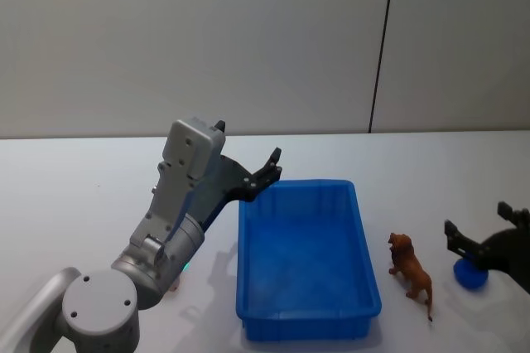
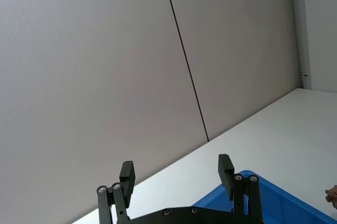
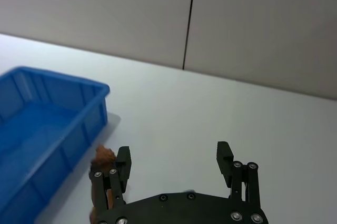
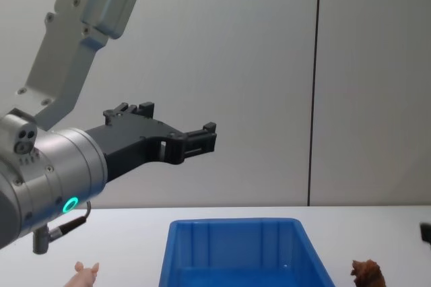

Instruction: Pick up the two dolls from the table and place them into the box.

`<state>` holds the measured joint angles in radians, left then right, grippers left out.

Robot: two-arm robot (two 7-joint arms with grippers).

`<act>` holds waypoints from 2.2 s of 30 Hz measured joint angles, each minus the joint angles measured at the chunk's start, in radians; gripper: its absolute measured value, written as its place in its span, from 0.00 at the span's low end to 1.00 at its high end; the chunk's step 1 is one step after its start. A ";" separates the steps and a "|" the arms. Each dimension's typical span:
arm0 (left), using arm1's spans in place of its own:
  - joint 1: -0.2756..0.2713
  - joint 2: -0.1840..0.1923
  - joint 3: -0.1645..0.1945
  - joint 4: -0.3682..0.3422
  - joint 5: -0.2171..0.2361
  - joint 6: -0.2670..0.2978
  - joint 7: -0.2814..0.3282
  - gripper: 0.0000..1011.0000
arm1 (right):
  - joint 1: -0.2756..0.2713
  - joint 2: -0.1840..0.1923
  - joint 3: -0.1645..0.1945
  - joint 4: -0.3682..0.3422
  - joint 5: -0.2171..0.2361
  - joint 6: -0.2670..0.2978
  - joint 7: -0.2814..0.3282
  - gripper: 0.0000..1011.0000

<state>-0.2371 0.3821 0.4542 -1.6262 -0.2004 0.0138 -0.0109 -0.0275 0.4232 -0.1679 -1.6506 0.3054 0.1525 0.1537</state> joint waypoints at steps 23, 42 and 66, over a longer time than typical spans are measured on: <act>0.000 0.000 0.000 0.000 0.000 0.000 0.000 0.99 | 0.081 -0.008 -0.011 0.183 -0.051 0.114 0.099 0.99; 0.000 0.000 0.000 0.000 0.000 0.000 0.000 0.99 | 0.135 -0.038 -0.028 0.279 -0.057 0.142 0.131 0.64; 0.000 0.000 0.000 0.000 0.000 0.000 0.000 0.99 | 0.147 -0.049 -0.032 0.186 -0.034 0.041 0.166 0.38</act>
<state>-0.2371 0.3821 0.4542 -1.6262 -0.2004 0.0139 -0.0109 0.1193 0.3743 -0.2001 -1.4642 0.2711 0.1940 0.3198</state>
